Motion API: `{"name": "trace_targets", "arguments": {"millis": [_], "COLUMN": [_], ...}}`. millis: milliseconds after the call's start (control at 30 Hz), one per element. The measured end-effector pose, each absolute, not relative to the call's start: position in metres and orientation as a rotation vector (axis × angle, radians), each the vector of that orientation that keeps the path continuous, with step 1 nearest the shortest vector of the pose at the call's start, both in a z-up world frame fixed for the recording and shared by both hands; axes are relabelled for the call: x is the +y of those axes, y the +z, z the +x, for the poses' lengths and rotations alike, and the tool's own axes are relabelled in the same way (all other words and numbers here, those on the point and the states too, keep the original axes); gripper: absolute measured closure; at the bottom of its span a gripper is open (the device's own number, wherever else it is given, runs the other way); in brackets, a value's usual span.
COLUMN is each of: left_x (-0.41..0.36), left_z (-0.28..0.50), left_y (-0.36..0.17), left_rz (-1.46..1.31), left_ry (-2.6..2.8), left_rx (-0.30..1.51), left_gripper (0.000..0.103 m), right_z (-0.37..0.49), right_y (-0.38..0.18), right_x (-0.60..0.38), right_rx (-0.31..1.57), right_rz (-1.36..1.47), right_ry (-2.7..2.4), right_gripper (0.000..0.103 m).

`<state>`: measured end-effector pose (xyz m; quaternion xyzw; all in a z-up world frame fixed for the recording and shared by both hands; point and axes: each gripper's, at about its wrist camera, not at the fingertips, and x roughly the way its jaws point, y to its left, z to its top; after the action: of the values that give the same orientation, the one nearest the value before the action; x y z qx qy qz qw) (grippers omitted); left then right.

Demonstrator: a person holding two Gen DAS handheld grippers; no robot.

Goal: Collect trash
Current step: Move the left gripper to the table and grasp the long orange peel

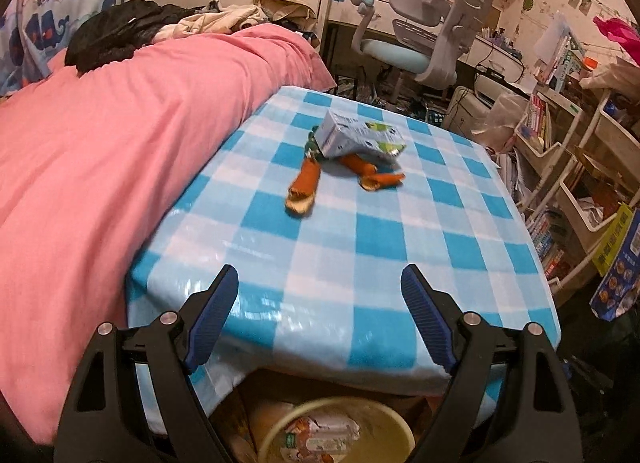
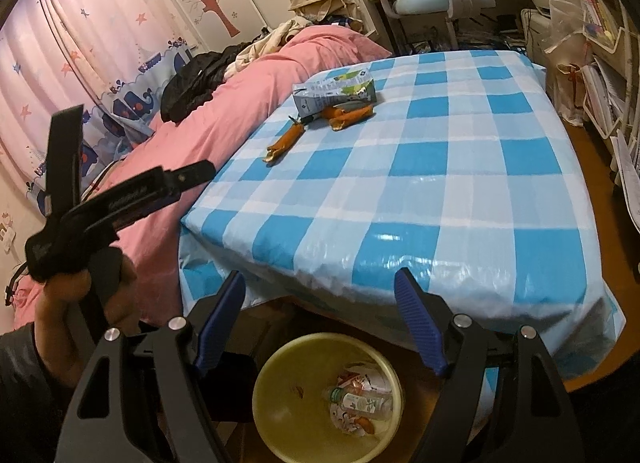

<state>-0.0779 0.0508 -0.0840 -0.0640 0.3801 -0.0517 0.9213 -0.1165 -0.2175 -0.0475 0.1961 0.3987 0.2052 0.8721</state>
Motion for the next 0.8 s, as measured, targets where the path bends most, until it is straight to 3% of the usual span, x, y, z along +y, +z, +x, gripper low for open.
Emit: {"name": "trace_targets", "arguments": {"millis": [800], "left_x": [0.041], "left_z": [0.07], "left_y": [-0.117], "left_rz": [-0.038], "left_ry": [-0.114], "left_rx": [0.906], "left_gripper": [0.023], "right_z": [-0.002], "right_y": [-0.037], "right_x": [-0.203], "right_rx": [0.817], "right_rz": [0.317], "right_ry": [0.458], "right_gripper": [0.029]}}
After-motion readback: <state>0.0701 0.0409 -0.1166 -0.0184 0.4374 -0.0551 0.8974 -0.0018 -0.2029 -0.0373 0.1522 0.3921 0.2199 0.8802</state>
